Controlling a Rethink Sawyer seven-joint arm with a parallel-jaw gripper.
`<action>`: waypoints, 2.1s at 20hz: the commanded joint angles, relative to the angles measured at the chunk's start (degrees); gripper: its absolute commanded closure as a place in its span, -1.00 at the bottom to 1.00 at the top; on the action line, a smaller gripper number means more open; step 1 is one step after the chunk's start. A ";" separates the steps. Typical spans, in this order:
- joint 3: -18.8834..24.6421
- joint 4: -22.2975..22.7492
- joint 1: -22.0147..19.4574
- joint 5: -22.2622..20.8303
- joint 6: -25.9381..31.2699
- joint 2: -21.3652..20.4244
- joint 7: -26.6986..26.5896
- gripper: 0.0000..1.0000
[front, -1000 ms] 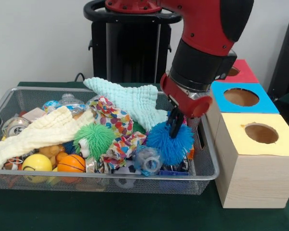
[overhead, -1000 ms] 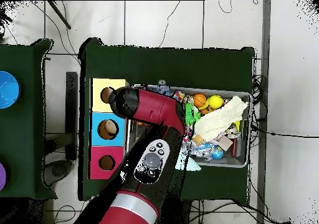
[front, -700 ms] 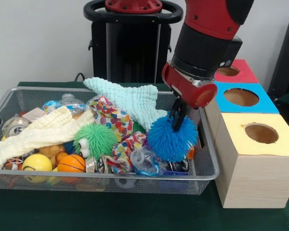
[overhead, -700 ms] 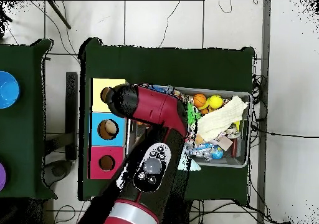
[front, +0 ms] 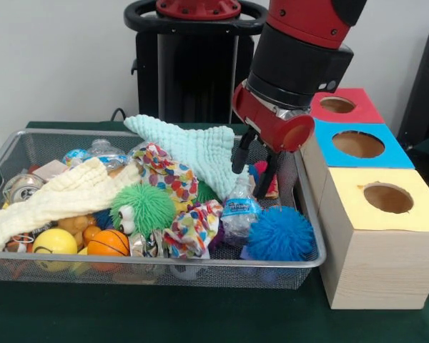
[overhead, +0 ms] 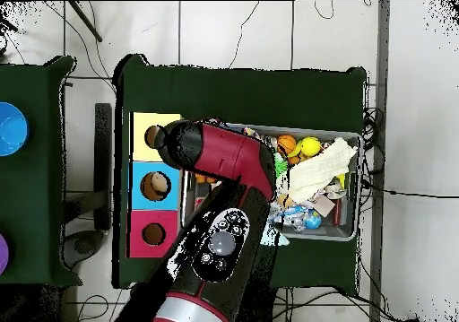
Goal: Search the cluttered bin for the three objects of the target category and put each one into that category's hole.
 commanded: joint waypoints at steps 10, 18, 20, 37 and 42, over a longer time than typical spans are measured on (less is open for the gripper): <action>5.23 4.25 -2.46 -1.16 -1.00 1.37 4.88 -1.00; 5.48 6.93 -1.51 -2.61 -1.91 1.00 3.48 -1.00; 6.78 8.56 -2.04 -3.00 -3.86 0.75 2.07 -1.00; 12.36 14.98 -6.53 -7.23 -11.08 -2.41 -2.46 -1.00; 13.95 14.08 -8.03 -13.38 -12.24 -5.09 -8.91 -1.00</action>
